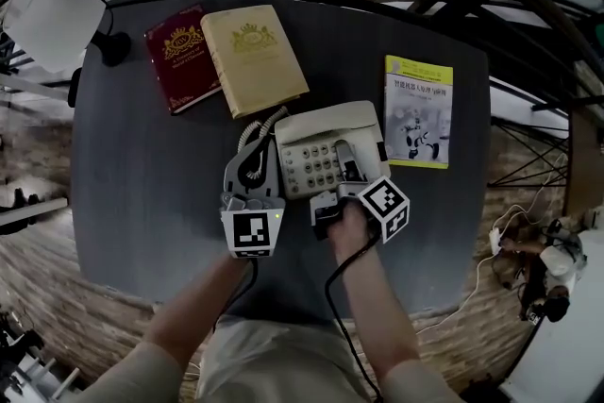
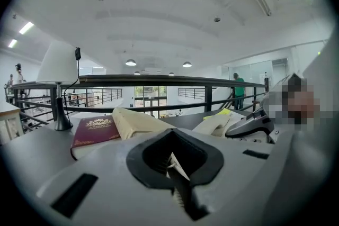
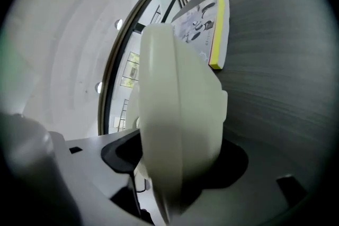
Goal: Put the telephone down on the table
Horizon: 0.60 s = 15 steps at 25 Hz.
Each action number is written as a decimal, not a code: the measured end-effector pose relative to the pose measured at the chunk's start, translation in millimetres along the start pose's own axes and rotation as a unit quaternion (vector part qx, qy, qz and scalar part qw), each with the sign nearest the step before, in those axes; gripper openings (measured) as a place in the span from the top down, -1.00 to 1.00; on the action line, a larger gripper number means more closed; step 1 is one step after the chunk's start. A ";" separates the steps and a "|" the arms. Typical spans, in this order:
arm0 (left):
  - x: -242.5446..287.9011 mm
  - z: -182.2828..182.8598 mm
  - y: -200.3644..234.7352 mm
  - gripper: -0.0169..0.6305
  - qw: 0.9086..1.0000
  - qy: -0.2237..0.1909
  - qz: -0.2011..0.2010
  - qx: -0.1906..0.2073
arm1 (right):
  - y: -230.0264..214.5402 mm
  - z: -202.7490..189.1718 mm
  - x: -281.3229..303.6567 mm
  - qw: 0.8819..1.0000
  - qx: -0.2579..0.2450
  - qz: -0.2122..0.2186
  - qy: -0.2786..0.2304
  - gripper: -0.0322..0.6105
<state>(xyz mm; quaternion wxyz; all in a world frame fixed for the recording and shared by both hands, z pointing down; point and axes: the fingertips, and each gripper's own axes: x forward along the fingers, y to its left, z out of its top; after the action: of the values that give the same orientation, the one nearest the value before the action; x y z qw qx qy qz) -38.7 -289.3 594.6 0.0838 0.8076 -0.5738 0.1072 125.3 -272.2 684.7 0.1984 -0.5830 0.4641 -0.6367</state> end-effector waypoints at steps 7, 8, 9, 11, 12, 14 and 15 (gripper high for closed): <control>-8.5 0.4 1.7 0.93 1.000 0.011 0.000 0.003 | -10.2 -17.2 -11.9 0.989 -0.049 -0.128 0.056 -0.24; -9.7 0.4 1.5 0.93 1.000 0.013 0.000 0.002 | -12.1 -17.8 -13.7 0.987 -0.049 -0.139 0.060 -0.27; -11.1 0.4 1.3 0.94 1.000 0.015 0.000 0.001 | -14.2 -18.7 -15.2 0.986 -0.045 -0.147 0.064 -0.30; -13.8 0.1 0.4 0.94 1.000 0.019 -0.002 -0.004 | -18.4 -20.6 -18.5 0.984 -0.039 -0.157 0.070 -0.32; -14.7 0.1 -0.2 0.93 1.000 0.020 -0.004 -0.005 | -20.2 -21.2 -20.0 0.984 -0.038 -0.161 0.072 -0.33; -15.6 0.1 -1.4 0.93 1.000 0.021 -0.008 -0.007 | -22.2 -21.5 -21.7 0.983 -0.036 -0.166 0.072 -0.35; -16.0 -0.1 -1.8 0.93 1.000 0.021 -0.010 -0.008 | -22.6 -21.3 -21.9 0.983 -0.035 -0.167 0.072 -0.34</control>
<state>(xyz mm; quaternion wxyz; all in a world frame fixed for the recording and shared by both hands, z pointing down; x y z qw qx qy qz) -42.1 -274.1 590.4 0.1032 0.8099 -0.5650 0.1191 117.3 -236.0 693.4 0.0346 -0.6118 0.3952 -0.6843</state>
